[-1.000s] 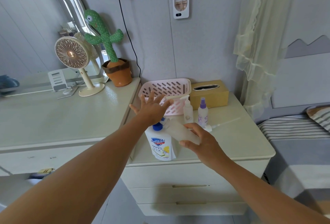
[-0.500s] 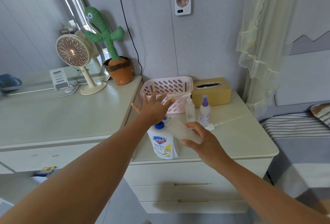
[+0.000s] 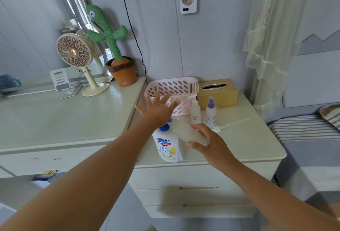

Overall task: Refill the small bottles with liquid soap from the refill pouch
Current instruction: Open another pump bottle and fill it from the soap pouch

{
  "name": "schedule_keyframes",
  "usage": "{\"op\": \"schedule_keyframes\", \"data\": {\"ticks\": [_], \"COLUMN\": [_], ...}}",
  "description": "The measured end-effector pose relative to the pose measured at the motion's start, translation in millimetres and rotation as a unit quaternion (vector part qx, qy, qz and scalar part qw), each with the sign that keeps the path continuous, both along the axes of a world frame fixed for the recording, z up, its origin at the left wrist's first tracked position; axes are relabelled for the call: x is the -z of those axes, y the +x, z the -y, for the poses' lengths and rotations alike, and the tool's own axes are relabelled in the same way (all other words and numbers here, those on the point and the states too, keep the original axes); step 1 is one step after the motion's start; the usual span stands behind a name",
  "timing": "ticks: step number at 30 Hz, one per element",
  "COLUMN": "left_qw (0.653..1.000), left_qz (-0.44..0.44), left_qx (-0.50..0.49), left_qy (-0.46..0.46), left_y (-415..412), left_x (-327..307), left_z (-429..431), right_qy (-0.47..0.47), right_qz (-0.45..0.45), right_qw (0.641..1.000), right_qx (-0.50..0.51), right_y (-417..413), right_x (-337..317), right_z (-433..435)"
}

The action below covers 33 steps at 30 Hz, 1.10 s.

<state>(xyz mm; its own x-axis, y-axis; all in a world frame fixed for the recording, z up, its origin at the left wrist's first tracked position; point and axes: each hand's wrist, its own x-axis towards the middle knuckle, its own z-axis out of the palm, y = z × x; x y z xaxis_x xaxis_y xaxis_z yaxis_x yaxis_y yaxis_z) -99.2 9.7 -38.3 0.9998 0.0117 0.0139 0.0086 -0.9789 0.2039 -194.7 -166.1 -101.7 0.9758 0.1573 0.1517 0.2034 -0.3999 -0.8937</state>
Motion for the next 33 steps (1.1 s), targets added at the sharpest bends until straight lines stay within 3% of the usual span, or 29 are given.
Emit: {"op": "schedule_keyframes", "data": {"ticks": [7, 33], "left_qw": [1.000, 1.000], "left_qz": [0.027, -0.002], "left_qx": [-0.004, -0.004], "left_qy": [0.015, -0.005], "left_y": [0.5, -3.8], "left_x": [-11.3, -6.0], "left_z": [0.4, 2.0], "right_qy": [0.000, -0.005], "right_qz": [0.001, -0.006], "right_qw": [1.000, 1.000], "right_qx": [-0.003, -0.002], "right_y": [1.4, 1.1], "right_x": [-6.9, -3.4], "right_z": [1.3, 1.5]}}
